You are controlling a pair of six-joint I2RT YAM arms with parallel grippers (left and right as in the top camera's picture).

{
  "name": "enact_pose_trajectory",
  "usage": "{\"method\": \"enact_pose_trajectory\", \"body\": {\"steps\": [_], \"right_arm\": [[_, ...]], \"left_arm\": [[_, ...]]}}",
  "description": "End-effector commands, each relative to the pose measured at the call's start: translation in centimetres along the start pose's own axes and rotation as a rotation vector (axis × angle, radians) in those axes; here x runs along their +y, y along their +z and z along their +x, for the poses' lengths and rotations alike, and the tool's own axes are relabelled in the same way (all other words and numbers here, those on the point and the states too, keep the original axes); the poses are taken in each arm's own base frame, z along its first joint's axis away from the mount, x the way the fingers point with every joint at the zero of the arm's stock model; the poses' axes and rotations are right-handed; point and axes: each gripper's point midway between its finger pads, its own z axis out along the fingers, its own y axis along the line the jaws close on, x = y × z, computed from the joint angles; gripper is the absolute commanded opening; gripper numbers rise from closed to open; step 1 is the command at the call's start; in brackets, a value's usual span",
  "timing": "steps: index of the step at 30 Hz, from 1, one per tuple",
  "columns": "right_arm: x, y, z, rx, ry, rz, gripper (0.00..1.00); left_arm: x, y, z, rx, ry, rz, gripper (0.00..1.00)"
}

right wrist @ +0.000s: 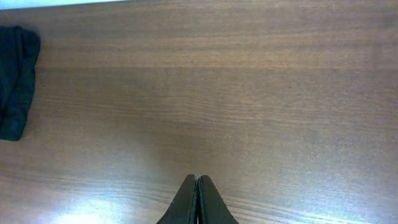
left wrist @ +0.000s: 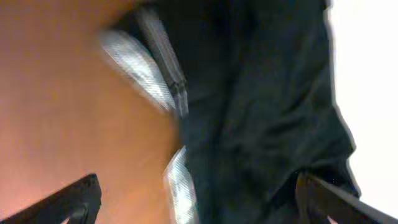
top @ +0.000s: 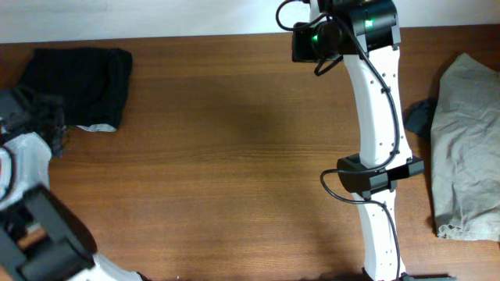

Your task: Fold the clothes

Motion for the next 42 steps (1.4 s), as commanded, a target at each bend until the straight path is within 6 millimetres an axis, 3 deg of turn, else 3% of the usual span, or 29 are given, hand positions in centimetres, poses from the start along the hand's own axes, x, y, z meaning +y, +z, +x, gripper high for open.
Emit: {"method": "enact_pose_trajectory", "body": {"steps": [1,5,7,10,13,17,20,24,32,35,41,42], "right_arm": [[1.9,0.1,0.9,0.031,-0.014,-0.050,0.04],[2.5,-2.7,0.5,-0.022,-0.036,-0.068,0.04],[2.8,-5.5,0.1,-0.077,-0.079,-0.083,0.04],[3.0,-10.0,-0.2,-0.172,-0.123,-0.081,0.04],[3.3,-14.9,0.0,-0.284,-0.161,-0.037,0.04],[5.9,-20.8,1.8,-0.399,-0.265,-0.046,0.04],[6.7,-22.2,3.1,-0.414,-0.300,-0.022,0.04],[6.9,-21.0,6.3,-0.292,-0.334,0.013,0.04],[0.1,-20.5,13.9,-0.160,-0.190,0.174,0.04],[-1.7,-19.0,17.1,-0.210,-0.137,0.142,0.04],[-4.7,-13.7,22.9,-0.360,-0.100,0.059,0.04],[-4.9,-13.3,23.4,-0.382,-0.093,0.043,0.25]], "left_arm": [[0.5,-9.8,-0.9,-0.051,0.108,-0.055,0.99],[-3.2,-17.6,0.9,-0.020,0.471,0.175,0.99],[-6.0,-23.0,3.0,-0.033,0.705,0.395,0.99],[-8.6,-30.4,7.0,-0.090,1.006,0.669,0.99],[-9.2,-34.6,10.0,-0.132,1.139,0.784,0.99],[-9.1,-37.9,14.2,-0.100,1.244,0.901,0.99],[-8.7,-38.5,17.0,-0.034,1.321,0.951,0.99],[-8.3,-38.6,20.3,0.054,1.400,1.008,0.99],[-6.6,-36.2,23.5,0.164,1.463,1.005,0.99],[-5.7,-34.0,24.5,0.204,1.461,0.989,0.99],[-4.6,-31.3,27.0,0.272,1.444,1.077,0.99],[-4.4,-30.9,27.3,0.277,1.440,1.082,0.99]]}}
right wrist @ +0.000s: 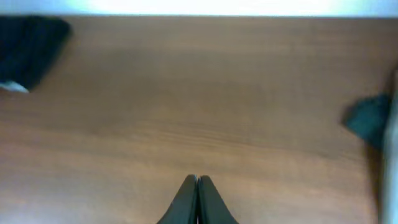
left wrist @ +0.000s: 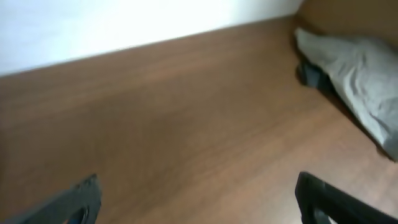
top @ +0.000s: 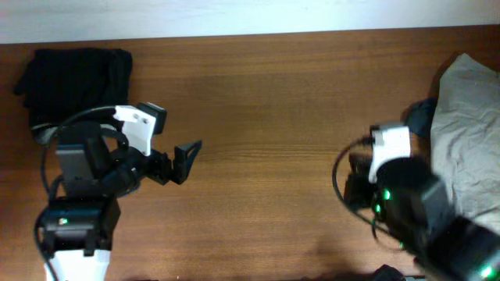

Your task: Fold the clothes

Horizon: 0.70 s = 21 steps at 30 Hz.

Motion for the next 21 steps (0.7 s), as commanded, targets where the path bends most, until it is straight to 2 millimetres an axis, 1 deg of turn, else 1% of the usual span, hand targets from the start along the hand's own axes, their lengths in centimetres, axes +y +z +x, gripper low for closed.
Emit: {"method": "enact_pose_trajectory", "body": {"steps": [1,2,3,5,7,18,20,21], "right_arm": [[-1.0,1.7,3.7,-0.020,0.022,0.000,0.47],[-1.1,1.7,4.0,-0.034,0.027,-0.005,0.90],[-1.2,1.6,4.2,-0.040,0.030,-0.008,0.99],[-1.5,1.5,4.9,-0.024,0.024,-0.005,0.99],[-1.5,1.5,5.1,-0.017,0.022,-0.004,0.99],[-1.5,1.6,5.1,-0.016,0.021,-0.004,0.99],[-1.5,1.6,5.1,-0.016,0.021,-0.004,0.99],[-1.5,1.6,5.1,-0.017,0.021,-0.004,0.98]], "left_arm": [[-0.9,1.1,1.5,0.000,-0.005,0.079,0.99],[-0.8,1.2,1.7,0.005,-0.012,0.080,0.99],[-0.8,1.3,1.9,0.010,-0.016,0.081,0.99],[-0.8,1.3,2.2,0.026,-0.027,0.082,0.99],[-0.8,1.3,2.3,0.029,-0.029,0.083,0.99],[-0.9,1.3,2.3,0.027,-0.028,0.082,0.99],[-1.2,0.7,2.0,0.010,-0.014,0.076,0.99],[-0.7,-0.1,2.2,0.015,-0.011,0.016,0.99]]}}
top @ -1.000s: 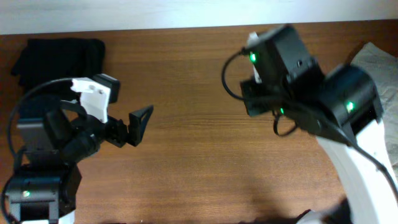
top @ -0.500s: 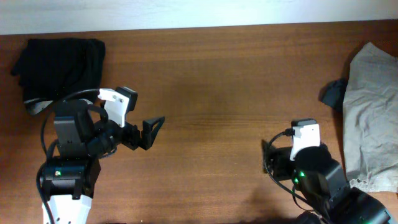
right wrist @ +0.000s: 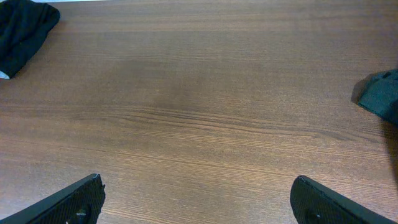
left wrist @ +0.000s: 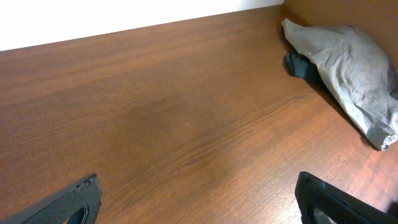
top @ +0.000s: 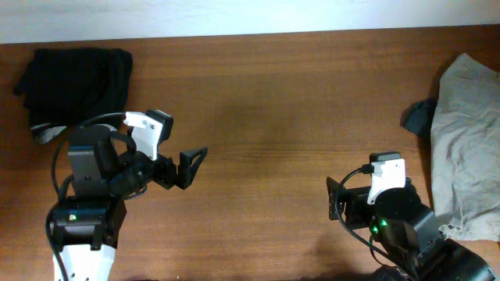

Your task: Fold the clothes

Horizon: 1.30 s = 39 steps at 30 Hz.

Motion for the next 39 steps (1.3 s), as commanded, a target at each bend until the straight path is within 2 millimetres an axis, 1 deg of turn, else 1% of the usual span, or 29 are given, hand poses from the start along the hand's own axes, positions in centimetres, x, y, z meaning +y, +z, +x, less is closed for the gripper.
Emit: {"method": "enact_pose_trajectory", "body": {"steps": [1,3,5,7,9,10,13,15,19,20,22,24,27,39], "right_arm": [[0.0,0.0,0.1,-0.002,0.009,0.002,0.99],[0.0,0.0,0.1,-0.002,0.009,0.002,0.99],[0.0,0.0,0.1,-0.002,0.009,0.003,0.99],[0.0,0.0,0.1,-0.002,0.009,0.003,0.99],[0.0,0.0,0.1,-0.002,0.009,0.002,0.99],[0.0,0.0,0.1,-0.002,0.009,0.002,0.99],[0.0,0.0,0.1,-0.002,0.009,0.002,0.99],[0.0,0.0,0.1,-0.002,0.009,0.003,0.99],[0.0,0.0,0.1,-0.001,0.009,0.002,0.99],[0.0,0.0,0.1,-0.001,0.009,0.002,0.99],[0.0,0.0,0.1,-0.002,0.009,0.002,0.99],[0.0,0.0,0.1,-0.002,0.009,0.002,0.99],[0.0,0.0,0.1,-0.002,0.009,0.002,0.99],[0.0,0.0,0.1,-0.002,0.009,0.002,0.99]], "left_arm": [[0.0,-2.0,0.3,-0.009,0.016,-0.097,0.99],[-0.3,-3.9,0.3,-0.056,0.058,-0.175,0.99],[-0.1,-4.9,0.9,-0.101,0.092,-0.242,0.99],[0.5,-5.8,2.2,-0.173,0.124,-0.315,0.99],[0.9,-6.0,3.9,-0.238,0.147,-0.344,1.00],[1.1,-5.8,5.0,-0.272,0.148,-0.354,0.99],[1.8,-4.9,7.1,-0.341,0.154,-0.369,0.99],[3.4,-4.1,9.1,-0.387,0.075,-0.413,0.99],[5.0,-2.5,11.5,-0.420,0.048,-0.443,0.99],[5.6,-2.2,12.3,-0.432,0.005,-0.457,0.99],[6.1,-1.9,13.2,-0.437,-0.025,-0.471,0.99],[6.2,-2.0,13.4,-0.446,-0.020,-0.478,0.99],[6.0,-3.2,12.1,-0.516,0.005,-0.501,0.99],[6.0,-3.0,12.3,-0.505,0.002,-0.495,0.99]]}}
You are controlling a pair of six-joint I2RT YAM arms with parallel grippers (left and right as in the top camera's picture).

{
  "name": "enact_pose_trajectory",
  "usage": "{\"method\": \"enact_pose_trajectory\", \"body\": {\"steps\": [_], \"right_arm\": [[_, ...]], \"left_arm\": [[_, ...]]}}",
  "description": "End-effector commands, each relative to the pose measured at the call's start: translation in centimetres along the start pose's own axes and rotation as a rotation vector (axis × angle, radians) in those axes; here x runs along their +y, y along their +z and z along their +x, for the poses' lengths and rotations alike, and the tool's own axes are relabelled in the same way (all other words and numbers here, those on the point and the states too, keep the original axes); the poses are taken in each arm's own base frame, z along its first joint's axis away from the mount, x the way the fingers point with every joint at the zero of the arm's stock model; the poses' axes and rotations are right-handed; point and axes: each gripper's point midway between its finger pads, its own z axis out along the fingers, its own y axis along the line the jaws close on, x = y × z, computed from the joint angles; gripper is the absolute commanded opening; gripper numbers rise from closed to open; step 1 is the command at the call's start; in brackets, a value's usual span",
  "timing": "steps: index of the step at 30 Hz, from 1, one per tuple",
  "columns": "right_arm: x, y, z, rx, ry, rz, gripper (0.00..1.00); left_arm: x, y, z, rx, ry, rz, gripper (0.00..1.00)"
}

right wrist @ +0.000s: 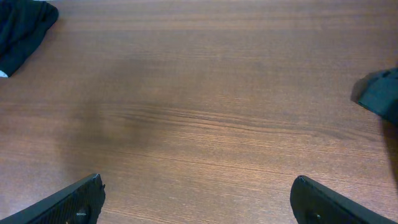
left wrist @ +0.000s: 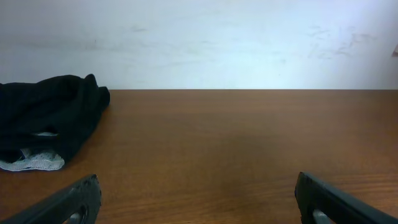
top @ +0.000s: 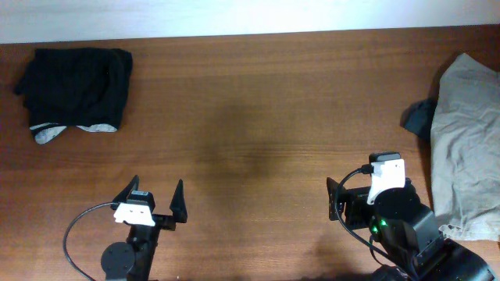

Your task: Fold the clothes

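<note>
A black garment (top: 76, 81) lies bundled at the table's far left corner, with a pale trim along its near edge; it also shows in the left wrist view (left wrist: 46, 124). At the right edge a grey garment (top: 466, 156) lies crumpled. My left gripper (top: 154, 197) stands open low at the front left, well short of the black garment, with nothing between its fingers (left wrist: 78, 199). The right gripper (right wrist: 199, 199) is open too and empty, over bare wood at the front right.
A small dark cloth (top: 418, 117) lies against the grey garment's left side and shows at the right of the right wrist view (right wrist: 379, 93). The brown wooden table (top: 258, 117) ends at a white wall (left wrist: 205, 43) at the back.
My left arm has drawn back from the left middle of the table to the front edge. Its open gripper now faces the far wall instead of the right side. The right arm has not moved.
At first my left gripper was open close over the black garment, and my right arm reached to the far edge, gripper shut. Then both arms were back toward the front, the right still shut. Then the right gripper stood open. Now both sit open at the front.
</note>
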Motion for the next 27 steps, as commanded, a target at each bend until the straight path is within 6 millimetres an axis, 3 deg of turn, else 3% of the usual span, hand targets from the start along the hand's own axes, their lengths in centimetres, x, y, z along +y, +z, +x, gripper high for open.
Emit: {"method": "enact_pose_trajectory", "body": {"steps": [1,11,16,20,27], "right_arm": [[0.0,-0.1,0.0,-0.006,0.010,0.000,0.99],[-0.3,-0.1,0.0,-0.005,0.004,0.014,0.99],[-0.5,1.0,1.8,0.003,0.063,-0.039,0.99],[-0.6,3.5,3.2,-0.136,0.169,-0.156,0.99],[-3.5,4.6,4.3,-0.383,0.239,-0.151,0.99]], "left_arm": [[0.3,0.0,0.3,0.003,-0.013,-0.016,0.99],[0.3,0.0,0.3,0.003,-0.013,-0.016,0.99],[0.3,0.0,0.3,0.003,-0.013,-0.016,0.99],[0.3,0.0,0.3,0.003,-0.013,-0.016,0.99],[0.3,0.0,0.3,0.003,-0.013,-0.016,0.99]]}}
